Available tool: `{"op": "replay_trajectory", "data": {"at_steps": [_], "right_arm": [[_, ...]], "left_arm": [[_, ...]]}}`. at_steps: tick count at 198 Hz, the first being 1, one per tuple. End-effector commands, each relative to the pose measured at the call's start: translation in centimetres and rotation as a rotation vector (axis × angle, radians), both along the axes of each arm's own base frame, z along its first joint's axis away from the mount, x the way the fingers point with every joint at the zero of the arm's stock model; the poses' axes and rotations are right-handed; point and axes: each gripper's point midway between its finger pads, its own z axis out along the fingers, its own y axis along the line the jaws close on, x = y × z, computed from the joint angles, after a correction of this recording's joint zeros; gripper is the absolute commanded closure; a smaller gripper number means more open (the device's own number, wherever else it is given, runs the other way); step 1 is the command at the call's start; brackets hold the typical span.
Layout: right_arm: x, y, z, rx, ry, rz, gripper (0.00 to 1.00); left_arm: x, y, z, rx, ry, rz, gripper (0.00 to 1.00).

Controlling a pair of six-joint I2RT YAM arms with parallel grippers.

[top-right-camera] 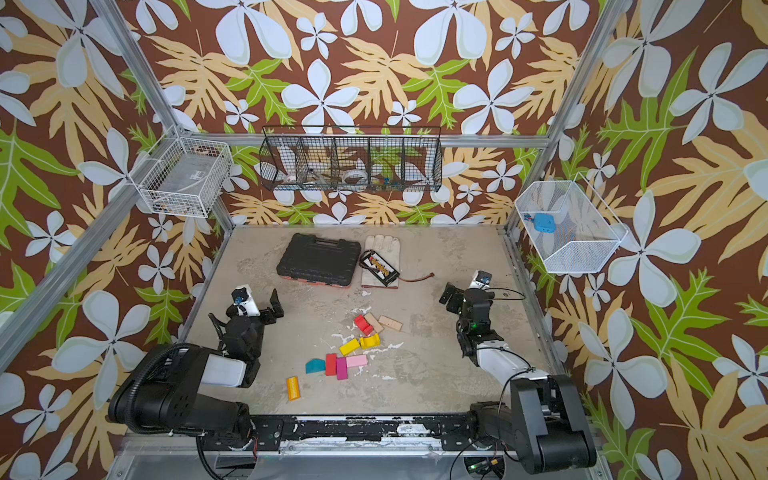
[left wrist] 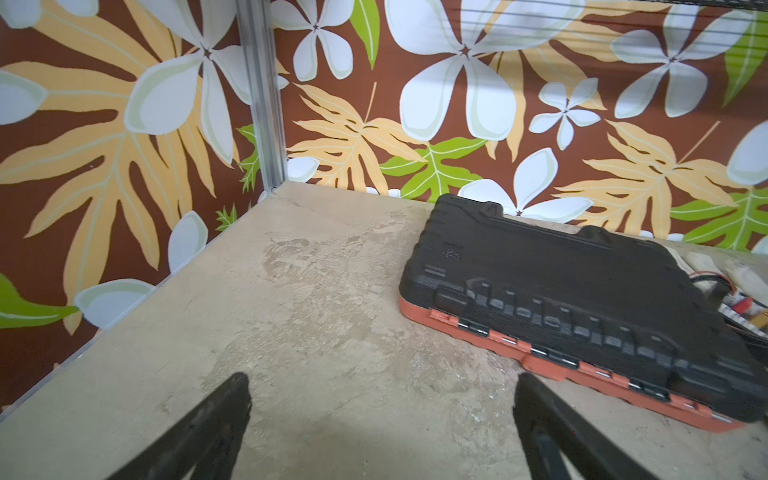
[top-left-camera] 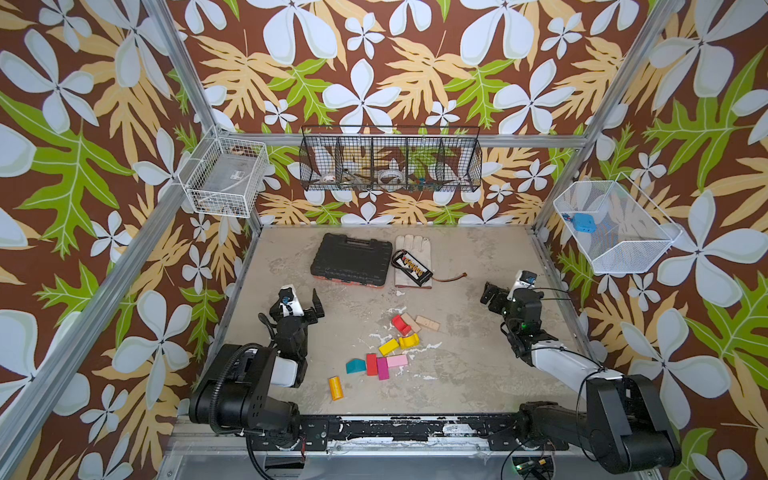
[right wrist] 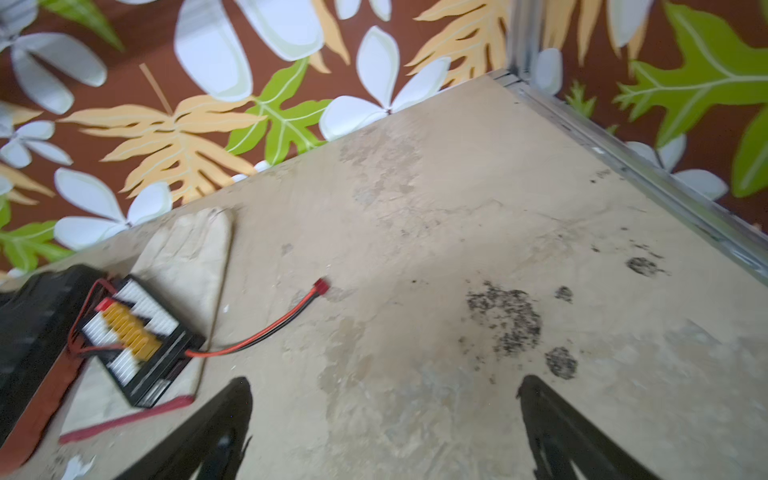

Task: Build the wood block tower
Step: 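Raise both arms from rest and lift the grippers above the table, then move the right gripper over the plain wood bars beside the red arch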

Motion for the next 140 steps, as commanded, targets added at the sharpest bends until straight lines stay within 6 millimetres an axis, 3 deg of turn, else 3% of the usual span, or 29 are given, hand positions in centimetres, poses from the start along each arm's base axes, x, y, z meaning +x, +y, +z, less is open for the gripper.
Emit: {"op": "replay_trajectory", "data": {"at_steps": [1, 24, 47, 60, 79, 91, 101, 119, 140], "right_arm": [[-0.5, 1.2, 1.6, -0.099, -0.038, -0.012, 0.00], [-1.9, 4.3, 2.6, 0.011, -0.002, 0.097, 0.01], [-4.8, 7.1, 4.1, 0.042, -0.004, 0.194, 0.01], [-6.5, 8.1, 4.5, 0.069, -0.001, 0.226, 0.01], [-8.8, 10.2, 5.6, 0.151, -0.015, 0.328, 0.03], [-10.0, 11.4, 6.4, 0.194, -0.048, 0.392, 0.03], [-10.5, 11.2, 6.5, 0.201, -0.087, 0.379, 0.04], [-10.9, 10.5, 4.7, 0.186, -0.072, 0.336, 0.04], [-10.9, 11.0, 4.1, 0.182, -0.011, 0.351, 0.05]], "left_arm": [[-0.4, -1.2, 2.4, 0.049, -0.007, 0.003, 0.00], [-0.2, -2.4, 5.0, -0.150, 0.064, -0.029, 0.00], [-1.3, -4.3, 6.5, -0.254, 0.104, -0.136, 0.00], [-2.2, -4.5, 5.4, -0.269, 0.104, -0.151, 0.00], [-3.6, -2.1, 1.1, -0.369, 0.120, -0.007, 0.00], [-3.8, -2.1, 0.7, -0.394, 0.111, -0.024, 0.00], [-3.8, -2.8, 1.3, -0.385, 0.099, -0.071, 0.00], [-4.0, -2.6, 1.0, -0.417, 0.098, -0.053, 0.00], [-4.4, -1.8, -1.0, -0.441, 0.133, -0.001, 0.00]]}}
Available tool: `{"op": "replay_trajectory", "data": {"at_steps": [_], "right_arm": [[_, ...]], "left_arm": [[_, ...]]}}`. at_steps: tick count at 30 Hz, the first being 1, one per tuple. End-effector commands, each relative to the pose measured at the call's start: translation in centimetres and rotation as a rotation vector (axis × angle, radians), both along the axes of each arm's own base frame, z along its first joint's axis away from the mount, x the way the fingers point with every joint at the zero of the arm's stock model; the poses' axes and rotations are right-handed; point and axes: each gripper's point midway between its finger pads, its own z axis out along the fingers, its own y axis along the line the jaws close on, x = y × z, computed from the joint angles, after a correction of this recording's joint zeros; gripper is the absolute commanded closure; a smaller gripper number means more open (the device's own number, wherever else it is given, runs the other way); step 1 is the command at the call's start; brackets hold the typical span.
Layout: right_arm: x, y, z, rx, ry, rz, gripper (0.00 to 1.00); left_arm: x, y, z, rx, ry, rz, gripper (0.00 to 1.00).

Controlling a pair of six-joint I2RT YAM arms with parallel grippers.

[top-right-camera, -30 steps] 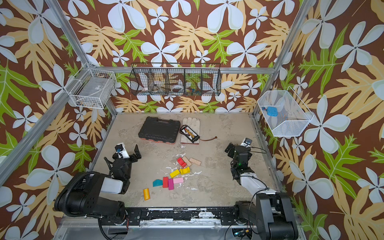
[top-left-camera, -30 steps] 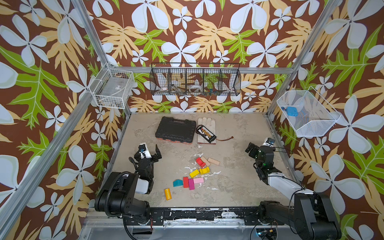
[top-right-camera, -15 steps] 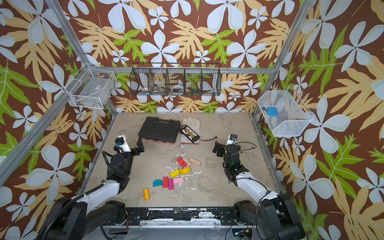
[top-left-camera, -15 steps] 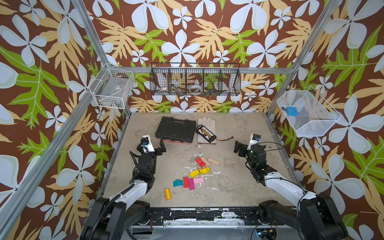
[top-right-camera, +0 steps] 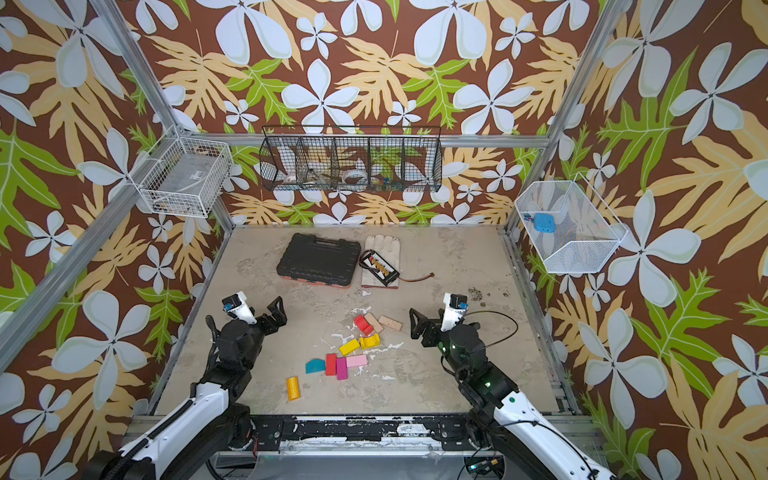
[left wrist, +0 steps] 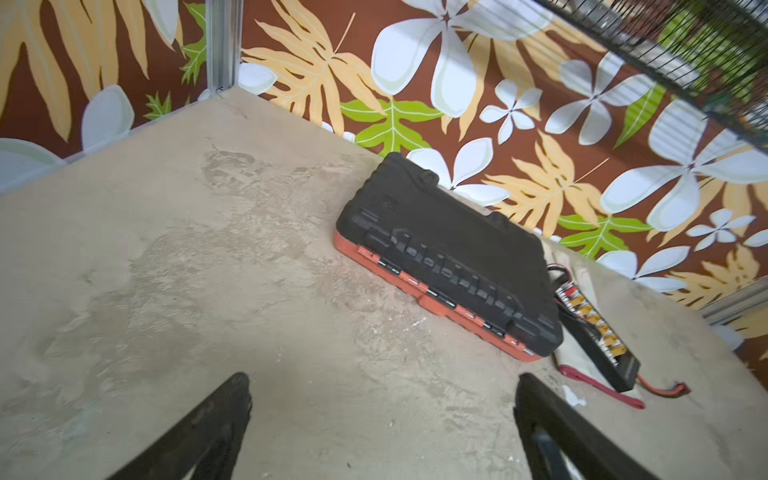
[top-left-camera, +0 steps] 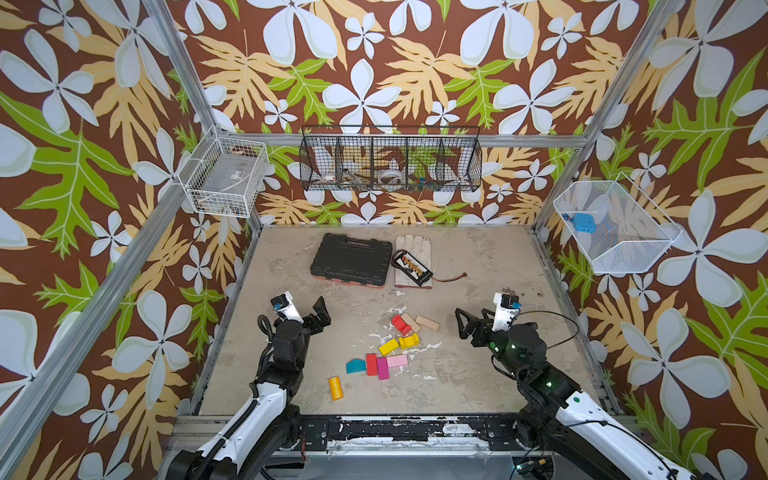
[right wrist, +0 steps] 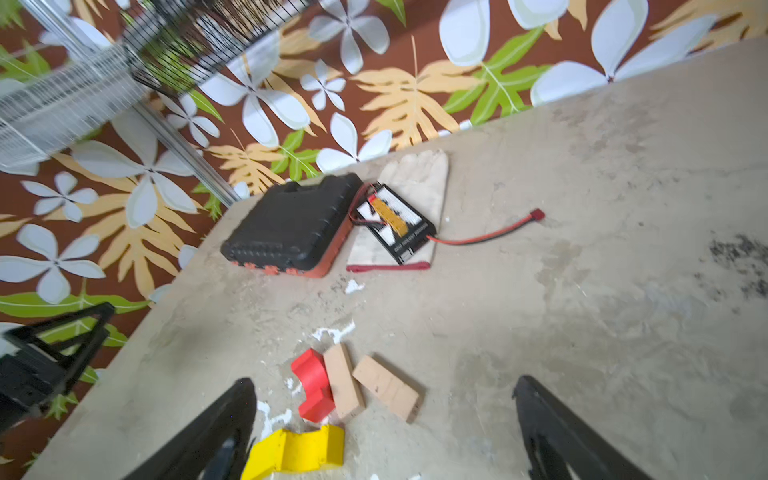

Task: Build the wood block tower
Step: 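Move the right gripper over the plain wood bars beside the red arch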

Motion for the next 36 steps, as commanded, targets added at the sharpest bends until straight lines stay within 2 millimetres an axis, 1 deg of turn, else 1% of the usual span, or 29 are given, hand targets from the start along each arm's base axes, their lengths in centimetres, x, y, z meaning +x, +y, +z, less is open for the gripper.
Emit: {"op": "replay_trajectory", "data": {"at_steps": [1, 3, 5, 7, 9, 12, 14, 16, 19, 21, 23, 26, 27, 29, 30, 31, 32, 35, 36], "right_arm": [[0.0, 0.0, -0.3, -0.001, 0.042, -0.011, 0.05], [0.1, 0.7, 0.1, 0.002, 0.059, 0.017, 0.05], [0.3, 1.8, 0.5, 0.011, 0.074, 0.058, 0.05], [0.5, 2.5, -0.3, -0.011, 0.121, 0.086, 0.05], [0.7, 2.9, -1.5, -0.072, 0.181, 0.106, 0.07], [1.1, 2.2, -3.7, -0.180, 0.246, 0.075, 0.11], [1.2, 1.8, -4.5, -0.224, 0.266, 0.066, 0.11], [1.2, 1.3, -4.7, -0.259, 0.295, 0.052, 0.11], [1.1, 0.8, -4.8, -0.312, 0.329, 0.029, 0.16], [1.1, 0.5, -5.1, -0.327, 0.338, 0.021, 0.15], [0.9, 1.2, -5.6, -0.325, 0.350, 0.059, 0.17], [0.8, 2.2, -5.7, -0.300, 0.348, 0.079, 0.19], [0.8, 3.0, -5.6, -0.291, 0.330, 0.102, 0.18], [0.8, 4.8, -5.5, -0.272, 0.278, 0.158, 0.14], [0.8, 5.1, -5.6, -0.268, 0.269, 0.171, 0.14], [0.8, 5.9, -6.0, -0.259, 0.258, 0.198, 0.14], [0.9, 6.1, -6.2, -0.256, 0.259, 0.203, 0.14], [2.0, 6.1, -8.3, -0.294, 0.275, 0.174, 0.14], [2.4, 6.2, -8.6, -0.305, 0.273, 0.162, 0.14]], "left_arm": [[-0.2, 0.4, -1.1, -0.058, 0.021, 0.039, 0.00], [0.0, -1.3, -1.0, -0.051, 0.016, -0.069, 0.00], [-0.1, -1.8, -1.3, -0.074, 0.017, -0.091, 0.00], [-0.1, -2.0, -1.5, -0.075, 0.033, -0.101, 0.00], [-0.1, -1.8, -2.1, -0.078, 0.068, -0.086, 0.00], [-0.1, -2.8, -2.0, -0.086, 0.068, -0.144, 0.00], [-0.1, -3.2, -1.9, -0.088, 0.061, -0.165, 0.00], [-0.1, -3.3, -1.7, -0.087, 0.054, -0.176, 0.00], [-0.2, -3.3, -1.5, -0.088, 0.045, -0.174, 0.00], [-0.4, -3.2, -1.1, -0.089, 0.023, -0.174, 0.00], [-0.6, -3.1, -0.6, -0.090, -0.003, -0.169, 0.00], [-1.0, -2.6, 0.0, -0.089, -0.036, -0.152, 0.00], [-1.1, -2.6, 0.1, -0.090, -0.045, -0.151, 0.00], [-1.4, -2.7, 0.2, -0.091, -0.059, -0.157, 0.00], [-1.6, -2.8, 0.4, -0.092, -0.073, -0.168, 0.00], [-1.8, -2.9, 0.5, -0.095, -0.085, -0.175, 0.00], [-2.0, -2.9, 0.7, -0.097, -0.098, -0.181, 0.00], [-2.2, -2.6, 0.7, -0.100, -0.110, -0.162, 0.00], [-2.2, -2.6, 0.6, -0.100, -0.104, -0.164, 0.00]]}}
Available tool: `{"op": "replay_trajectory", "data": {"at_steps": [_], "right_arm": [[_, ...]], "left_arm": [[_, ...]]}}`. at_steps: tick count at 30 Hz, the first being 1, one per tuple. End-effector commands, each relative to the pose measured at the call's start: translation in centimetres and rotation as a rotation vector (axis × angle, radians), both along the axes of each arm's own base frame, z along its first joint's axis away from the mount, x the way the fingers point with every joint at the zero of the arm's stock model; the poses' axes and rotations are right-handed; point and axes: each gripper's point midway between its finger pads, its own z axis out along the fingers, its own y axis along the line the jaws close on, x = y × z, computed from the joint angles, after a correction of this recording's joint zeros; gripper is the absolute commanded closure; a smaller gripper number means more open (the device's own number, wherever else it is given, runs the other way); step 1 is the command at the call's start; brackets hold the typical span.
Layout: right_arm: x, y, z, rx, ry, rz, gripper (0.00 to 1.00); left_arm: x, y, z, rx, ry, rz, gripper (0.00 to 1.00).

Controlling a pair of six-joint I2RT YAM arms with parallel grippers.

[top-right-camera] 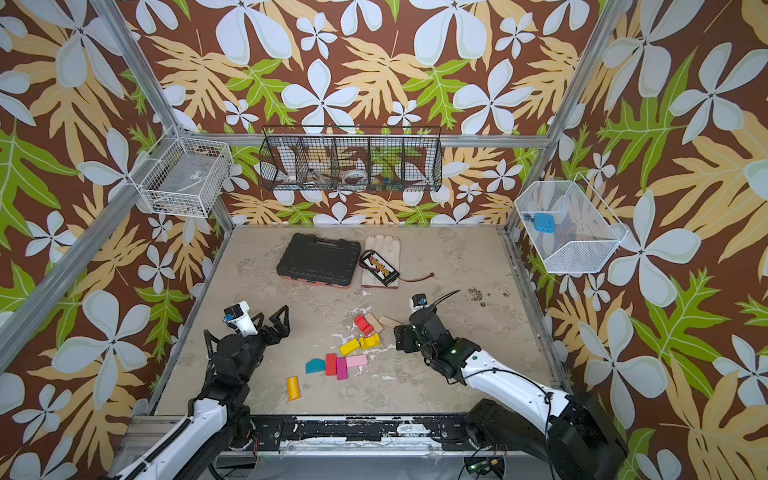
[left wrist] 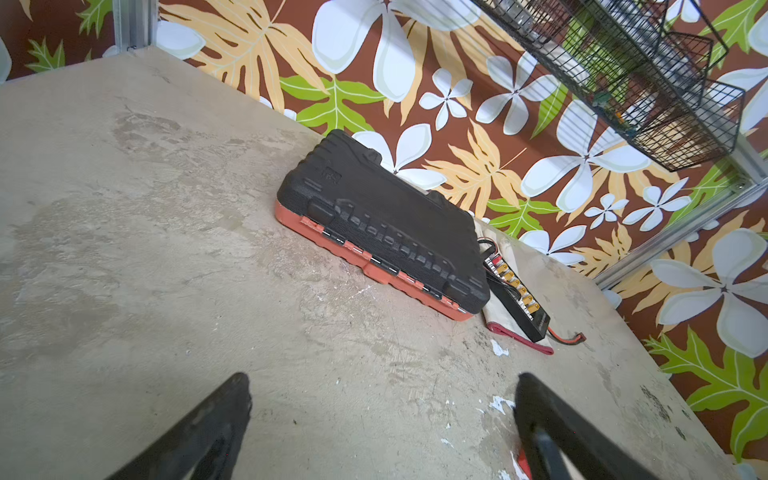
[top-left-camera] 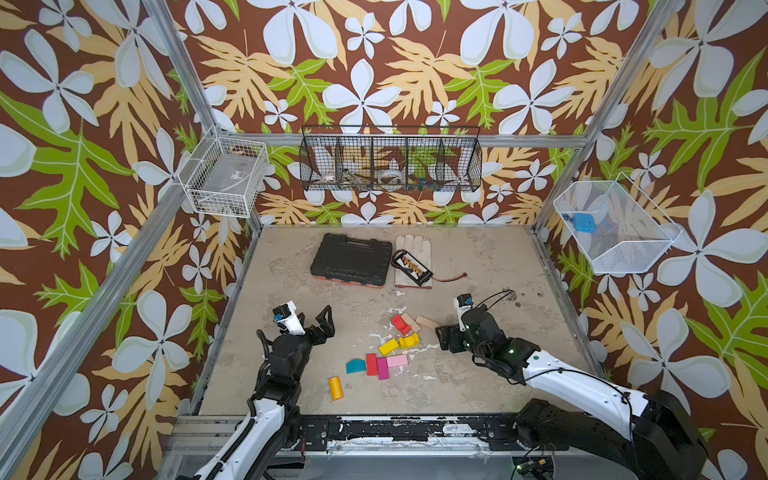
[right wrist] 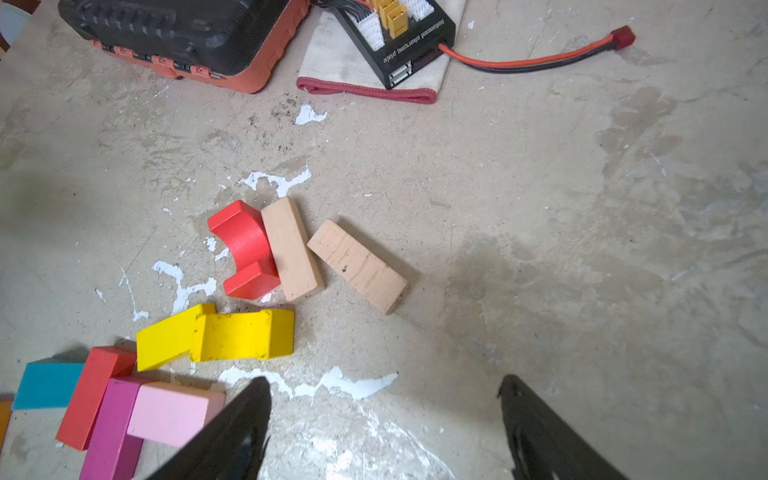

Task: Build the wood block tower
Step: 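Move the right gripper over the plain wood bars beside the red arch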

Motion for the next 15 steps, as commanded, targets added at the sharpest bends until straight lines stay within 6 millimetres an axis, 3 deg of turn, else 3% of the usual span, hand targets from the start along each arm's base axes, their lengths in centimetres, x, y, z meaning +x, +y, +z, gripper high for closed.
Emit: {"op": "replay_trajectory", "data": {"at_steps": [1, 2, 3, 8, 15], "right_arm": [[2.5, 1.3, -0.9, -0.018, -0.057, -0.008, 0.16], [3.8, 2.6, -4.0, -0.097, 0.027, 0.023, 0.22], [3.8, 2.6, -4.6, -0.119, 0.031, 0.037, 0.21], [3.9, 3.7, -6.1, -0.142, 0.078, 0.088, 0.22], [4.9, 2.7, -7.1, -0.232, 0.099, 0.034, 0.24]], "left_arm": [[0.1, -0.1, 0.4, -0.014, -0.019, -0.004, 0.00], [0.7, -0.6, -0.2, -0.005, 0.021, -0.024, 0.00], [0.9, -0.9, -0.2, -0.004, 0.024, -0.041, 0.00], [0.8, -0.8, -0.1, -0.007, 0.015, -0.033, 0.00], [0.8, -0.8, -0.1, -0.008, 0.013, -0.033, 0.00]]}}
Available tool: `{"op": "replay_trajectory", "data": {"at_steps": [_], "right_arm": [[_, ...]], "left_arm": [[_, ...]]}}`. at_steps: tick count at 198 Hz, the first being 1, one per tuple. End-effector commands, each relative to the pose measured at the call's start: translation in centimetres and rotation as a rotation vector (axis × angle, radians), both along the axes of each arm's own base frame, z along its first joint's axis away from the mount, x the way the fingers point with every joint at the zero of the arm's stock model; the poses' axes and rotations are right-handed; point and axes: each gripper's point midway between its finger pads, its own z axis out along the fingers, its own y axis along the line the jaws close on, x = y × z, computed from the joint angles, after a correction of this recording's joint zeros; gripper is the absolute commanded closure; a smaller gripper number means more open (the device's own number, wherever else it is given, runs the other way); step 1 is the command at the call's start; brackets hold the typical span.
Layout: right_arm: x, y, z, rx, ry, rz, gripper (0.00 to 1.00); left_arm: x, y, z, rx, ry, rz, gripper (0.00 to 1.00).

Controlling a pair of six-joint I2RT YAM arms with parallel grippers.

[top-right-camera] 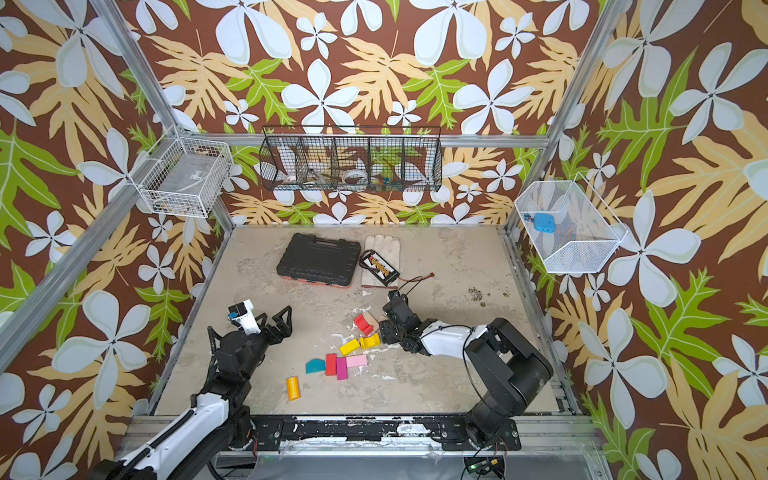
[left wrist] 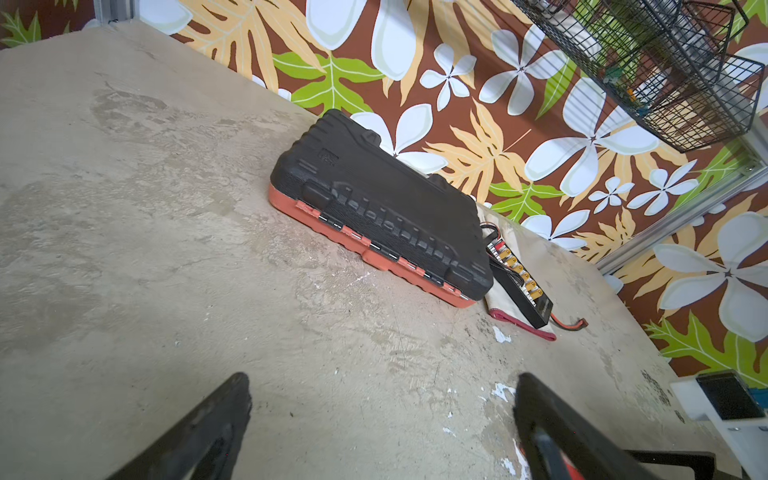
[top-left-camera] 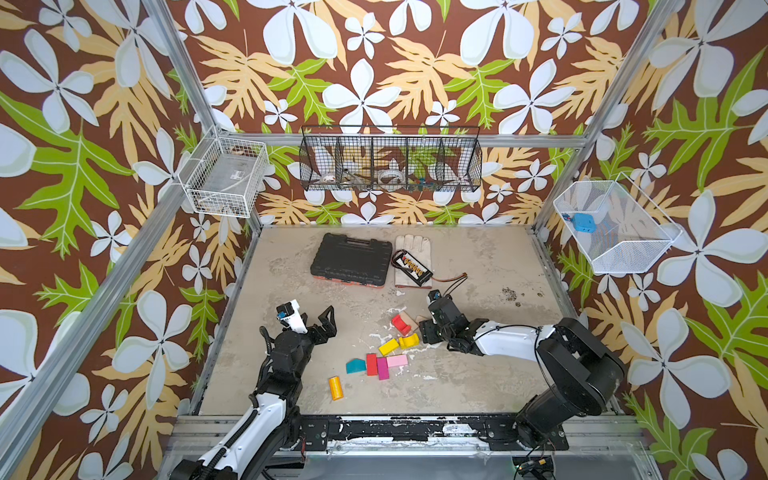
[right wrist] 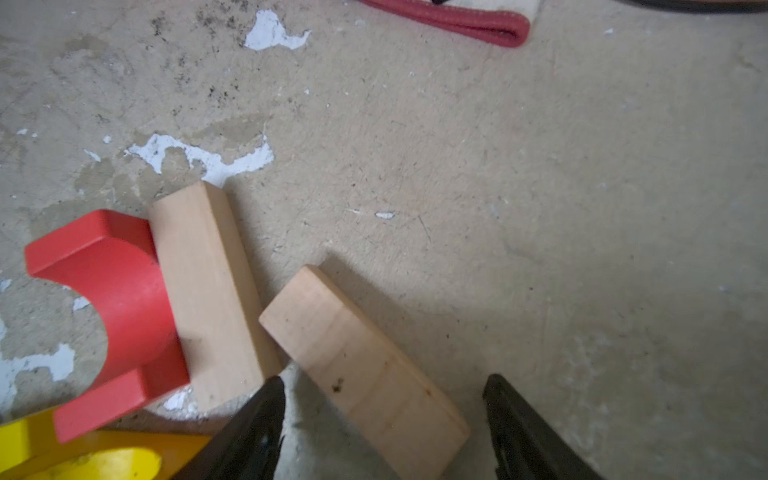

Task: Build the wood block tower
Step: 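Move the right gripper over the plain wood bars beside the red arch, then close the right gripper on the plain wood bar farthest from the blocks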

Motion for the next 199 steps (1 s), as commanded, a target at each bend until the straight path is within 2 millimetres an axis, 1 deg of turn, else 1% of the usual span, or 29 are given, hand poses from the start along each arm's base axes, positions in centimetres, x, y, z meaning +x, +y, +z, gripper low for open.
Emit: {"op": "replay_trajectory", "data": {"at_steps": [1, 23, 38, 47, 89, 118, 137, 161, 179, 199], "right_arm": [[0.1, -0.8, -0.1, -0.043, -0.008, -0.018, 0.24], [-0.1, -0.8, -0.6, -0.049, -0.001, -0.016, 0.26], [0.1, -0.9, -0.9, -0.067, 0.003, -0.022, 0.34], [0.2, -0.9, -1.1, -0.073, 0.004, -0.023, 0.37], [0.6, -0.6, -2.0, -0.086, 0.016, -0.024, 0.41], [0.7, -0.6, -2.0, -0.083, 0.016, -0.033, 0.50], [0.9, -0.6, -2.0, -0.077, 0.008, -0.040, 0.53], [0.8, -0.3, -2.6, -0.068, 0.023, -0.039, 0.55], [0.9, -0.6, -2.9, -0.085, 0.025, -0.056, 0.59], [0.9, -1.0, -2.7, -0.082, 0.017, -0.080, 0.65]], "left_arm": [[0.2, -0.2, 0.8, -0.015, -0.031, -0.005, 0.00], [0.2, -0.2, 0.7, -0.014, -0.028, -0.005, 0.00], [0.2, -0.2, 0.7, -0.013, -0.026, -0.006, 0.00], [0.2, -0.3, 0.7, -0.014, -0.026, -0.009, 0.00], [0.2, -0.3, 0.7, -0.014, -0.027, -0.010, 0.00], [0.2, -0.3, 0.7, -0.014, -0.025, -0.012, 0.00], [0.2, -0.4, 0.8, -0.013, -0.031, -0.019, 0.00], [0.2, -0.5, 0.8, -0.012, -0.030, -0.025, 0.00], [0.2, -0.6, 0.9, -0.014, -0.035, -0.033, 0.00], [0.1, -0.8, 0.9, -0.012, -0.038, -0.040, 0.00]]}}
